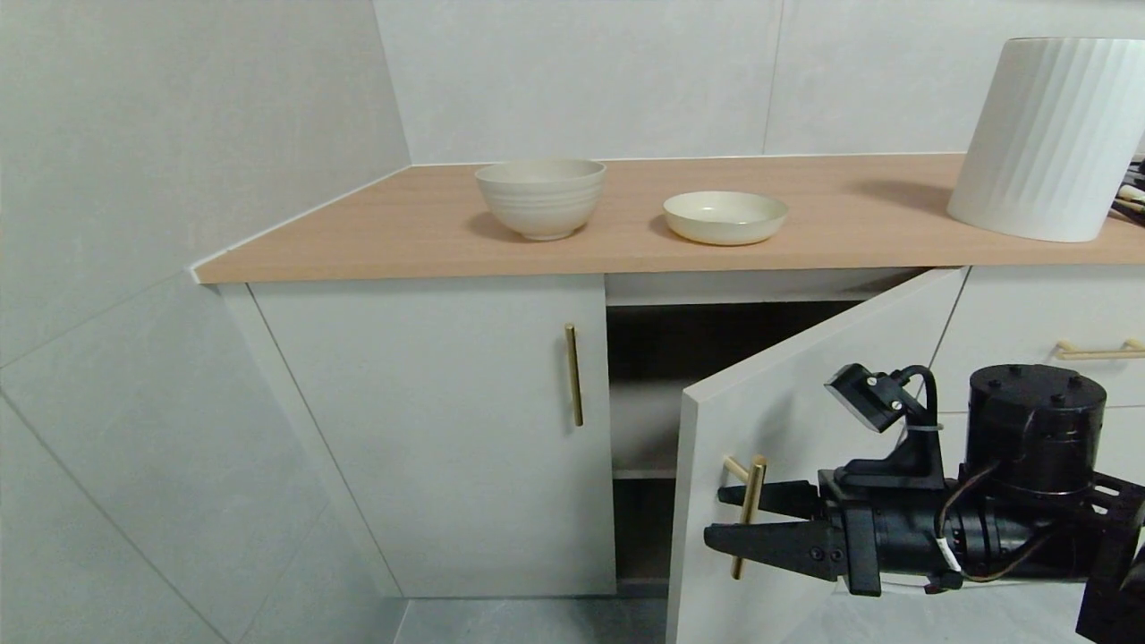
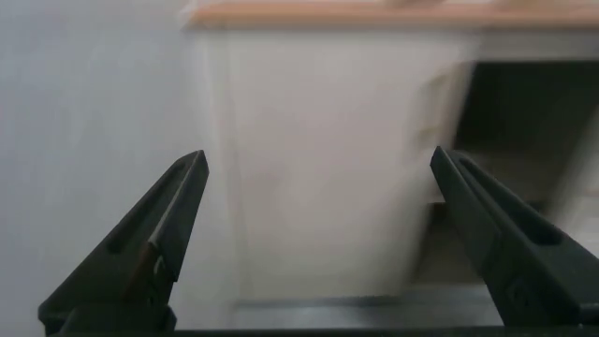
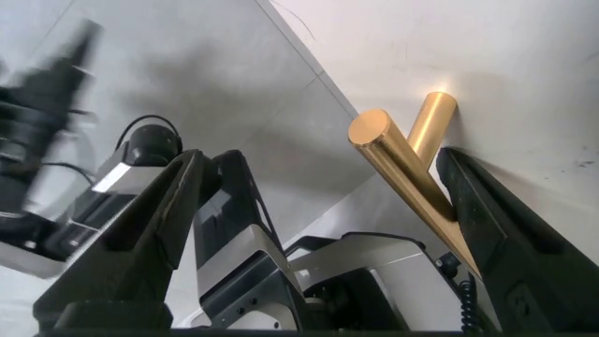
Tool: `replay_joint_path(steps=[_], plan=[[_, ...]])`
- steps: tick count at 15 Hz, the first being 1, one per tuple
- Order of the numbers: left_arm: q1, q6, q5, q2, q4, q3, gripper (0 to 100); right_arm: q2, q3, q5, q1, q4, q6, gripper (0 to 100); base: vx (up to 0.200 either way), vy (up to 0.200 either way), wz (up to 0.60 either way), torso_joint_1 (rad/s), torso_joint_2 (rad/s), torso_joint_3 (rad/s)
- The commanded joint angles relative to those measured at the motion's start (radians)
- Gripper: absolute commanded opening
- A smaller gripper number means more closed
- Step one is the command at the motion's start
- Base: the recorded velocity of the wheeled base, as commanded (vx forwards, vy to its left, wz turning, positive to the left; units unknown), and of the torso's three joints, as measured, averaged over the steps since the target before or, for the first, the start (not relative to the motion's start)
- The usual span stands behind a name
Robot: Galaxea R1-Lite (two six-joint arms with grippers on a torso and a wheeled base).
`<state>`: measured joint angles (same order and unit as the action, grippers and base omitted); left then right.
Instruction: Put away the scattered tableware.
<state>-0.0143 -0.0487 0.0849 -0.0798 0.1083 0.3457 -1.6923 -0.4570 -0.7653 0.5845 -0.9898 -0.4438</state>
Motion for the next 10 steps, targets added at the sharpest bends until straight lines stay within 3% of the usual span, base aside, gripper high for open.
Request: replay_joint_path(steps=[1,4,6,7,10], plan=[[-0.007,-0.065,0.217,-0.305,0.096,0.328,100,-0.003,-0.002,0.000,0.002,0.000,0.001,100,0.000,0.000,0.00,0.000,0.00,0.000],[-0.009,-0.166,0.409,-0.630,0.096,0.509,100,-0.003,-0.003,0.000,0.002,-0.004,0.001,100,0.000,0.000,0.00,0.000,0.00,0.000],[-0.052,-0.166,0.507,-0.788,0.093,0.507,100,-0.009,-0.002,0.000,0.002,-0.018,-0.001,100,0.000,0.000,0.00,0.000,0.00,0.000],[-0.138,-0.171,0.507,-0.910,0.091,0.503,100,-0.010,-0.002,0.000,0.002,-0.020,-0.001,100,0.000,0.000,0.00,0.000,0.00,0.000],[-0.245,-0.220,0.503,-1.138,0.011,0.499,100,-0.021,-0.005,0.000,0.003,-0.020,-0.003,100,0.000,0.000,0.00,0.000,0.00,0.000]])
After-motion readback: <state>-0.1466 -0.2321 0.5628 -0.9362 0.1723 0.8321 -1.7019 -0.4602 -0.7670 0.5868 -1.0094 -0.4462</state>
